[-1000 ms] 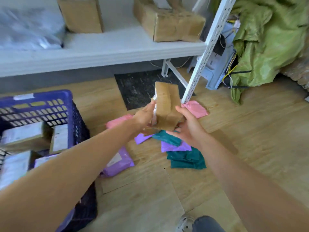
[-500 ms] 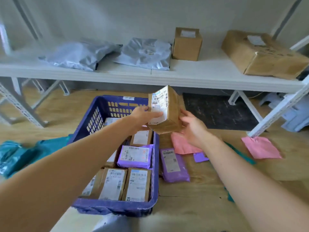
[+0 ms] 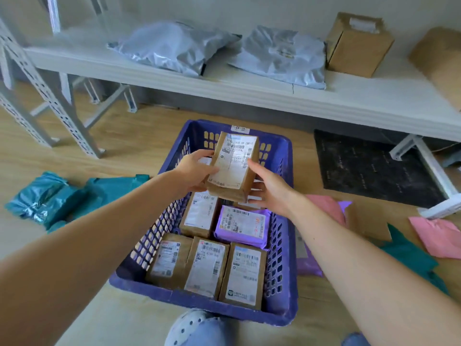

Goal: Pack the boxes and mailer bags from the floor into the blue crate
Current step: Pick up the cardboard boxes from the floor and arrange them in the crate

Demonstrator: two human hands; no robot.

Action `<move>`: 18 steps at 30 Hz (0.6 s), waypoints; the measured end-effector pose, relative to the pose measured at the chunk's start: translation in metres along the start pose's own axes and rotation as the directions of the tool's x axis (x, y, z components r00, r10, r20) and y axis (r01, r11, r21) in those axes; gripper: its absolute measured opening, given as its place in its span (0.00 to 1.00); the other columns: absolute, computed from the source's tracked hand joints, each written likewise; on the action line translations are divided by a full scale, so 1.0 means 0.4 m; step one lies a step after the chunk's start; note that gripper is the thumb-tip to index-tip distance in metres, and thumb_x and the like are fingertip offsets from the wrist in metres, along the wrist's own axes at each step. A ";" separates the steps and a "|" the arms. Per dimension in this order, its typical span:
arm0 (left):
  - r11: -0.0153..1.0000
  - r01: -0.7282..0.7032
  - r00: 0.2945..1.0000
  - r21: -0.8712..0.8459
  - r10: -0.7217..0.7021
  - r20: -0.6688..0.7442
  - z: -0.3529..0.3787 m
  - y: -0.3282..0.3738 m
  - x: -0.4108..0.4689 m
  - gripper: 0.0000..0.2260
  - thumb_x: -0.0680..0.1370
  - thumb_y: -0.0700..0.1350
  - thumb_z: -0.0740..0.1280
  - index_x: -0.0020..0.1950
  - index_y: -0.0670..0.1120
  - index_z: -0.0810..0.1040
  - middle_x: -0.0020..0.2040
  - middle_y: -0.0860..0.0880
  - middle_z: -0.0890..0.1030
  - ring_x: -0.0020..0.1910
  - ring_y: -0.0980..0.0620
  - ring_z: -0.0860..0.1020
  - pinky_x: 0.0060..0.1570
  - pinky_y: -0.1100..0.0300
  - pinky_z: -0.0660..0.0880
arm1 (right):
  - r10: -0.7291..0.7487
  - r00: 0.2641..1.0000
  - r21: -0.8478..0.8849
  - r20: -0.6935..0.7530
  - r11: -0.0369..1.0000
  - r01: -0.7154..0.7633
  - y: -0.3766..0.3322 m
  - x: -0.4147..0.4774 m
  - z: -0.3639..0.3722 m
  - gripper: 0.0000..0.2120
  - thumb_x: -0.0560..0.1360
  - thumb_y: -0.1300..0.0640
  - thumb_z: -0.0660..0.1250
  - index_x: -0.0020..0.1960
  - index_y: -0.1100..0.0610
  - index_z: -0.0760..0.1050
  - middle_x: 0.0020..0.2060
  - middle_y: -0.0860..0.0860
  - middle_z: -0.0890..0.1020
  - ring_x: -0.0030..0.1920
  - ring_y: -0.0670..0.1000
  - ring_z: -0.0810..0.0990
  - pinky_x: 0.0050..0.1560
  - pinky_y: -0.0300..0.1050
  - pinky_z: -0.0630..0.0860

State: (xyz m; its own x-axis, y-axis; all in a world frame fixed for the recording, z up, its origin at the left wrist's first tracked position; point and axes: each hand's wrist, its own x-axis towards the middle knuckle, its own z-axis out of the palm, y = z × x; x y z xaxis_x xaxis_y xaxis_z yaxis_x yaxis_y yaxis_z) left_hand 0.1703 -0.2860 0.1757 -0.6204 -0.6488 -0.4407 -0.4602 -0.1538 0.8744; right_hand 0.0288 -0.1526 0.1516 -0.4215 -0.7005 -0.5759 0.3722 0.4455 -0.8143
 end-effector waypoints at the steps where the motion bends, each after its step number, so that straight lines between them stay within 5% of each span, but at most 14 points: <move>1: 1.000 0.015 1.000 0.012 -0.015 -0.006 -0.008 -0.019 0.010 0.19 0.78 0.40 0.65 0.67 0.55 0.70 0.50 0.47 0.82 0.43 0.50 0.81 0.43 0.54 0.80 | 0.010 1.000 -0.029 0.006 1.000 -0.009 0.010 0.017 0.013 0.24 0.71 0.42 0.70 0.61 0.55 0.76 0.53 0.55 0.83 0.52 0.54 0.82 0.58 0.52 0.78; 7: 0.991 0.113 0.993 0.072 -0.111 -0.036 -0.022 -0.128 0.086 0.18 0.78 0.40 0.64 0.67 0.53 0.71 0.52 0.48 0.79 0.50 0.48 0.78 0.54 0.49 0.78 | 0.104 0.994 -0.083 -0.029 0.991 -0.106 0.076 0.128 0.063 0.15 0.76 0.51 0.66 0.58 0.59 0.75 0.46 0.56 0.81 0.45 0.55 0.81 0.49 0.49 0.80; 11: 0.981 0.167 0.984 0.098 -0.160 -0.081 -0.019 -0.176 0.137 0.13 0.79 0.47 0.62 0.63 0.48 0.76 0.53 0.46 0.80 0.52 0.48 0.78 0.56 0.51 0.76 | 0.145 0.989 -0.081 -0.040 0.986 -0.147 0.124 0.191 0.083 0.16 0.77 0.51 0.63 0.58 0.61 0.74 0.47 0.58 0.81 0.47 0.57 0.80 0.55 0.52 0.78; 13: 0.976 0.207 0.975 0.071 -0.199 -0.102 -0.014 -0.188 0.154 0.20 0.80 0.57 0.56 0.64 0.46 0.75 0.56 0.45 0.79 0.53 0.47 0.76 0.54 0.52 0.71 | 0.165 0.985 -0.065 -0.052 0.984 -0.168 0.140 0.217 0.091 0.16 0.77 0.50 0.62 0.59 0.61 0.74 0.47 0.58 0.81 0.49 0.57 0.81 0.58 0.53 0.78; 16: 0.956 0.287 0.948 0.063 -0.275 -0.158 -0.002 -0.214 0.182 0.30 0.81 0.61 0.47 0.74 0.43 0.63 0.74 0.41 0.63 0.71 0.42 0.64 0.67 0.50 0.61 | 0.185 0.981 -0.068 -0.066 0.980 -0.189 0.156 0.242 0.098 0.17 0.77 0.50 0.63 0.59 0.61 0.74 0.47 0.58 0.82 0.48 0.57 0.81 0.56 0.52 0.79; 18: 0.943 0.325 0.933 0.068 -0.308 -0.187 0.007 -0.233 0.187 0.30 0.81 0.60 0.43 0.77 0.42 0.55 0.77 0.41 0.55 0.76 0.43 0.55 0.71 0.51 0.53 | 0.184 0.980 -0.070 -0.071 0.979 -0.189 0.163 0.251 0.098 0.17 0.76 0.51 0.63 0.59 0.62 0.74 0.46 0.59 0.82 0.45 0.56 0.81 0.48 0.50 0.80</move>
State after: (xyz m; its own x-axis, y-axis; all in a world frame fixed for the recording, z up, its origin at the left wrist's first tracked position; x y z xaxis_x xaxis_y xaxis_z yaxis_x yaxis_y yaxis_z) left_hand 0.1648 -0.3181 0.0606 -0.3184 -0.6968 -0.6427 -0.6788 -0.3057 0.6676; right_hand 0.0432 -0.2158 0.0436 -0.4032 -0.5654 -0.7195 0.3860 0.6078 -0.6939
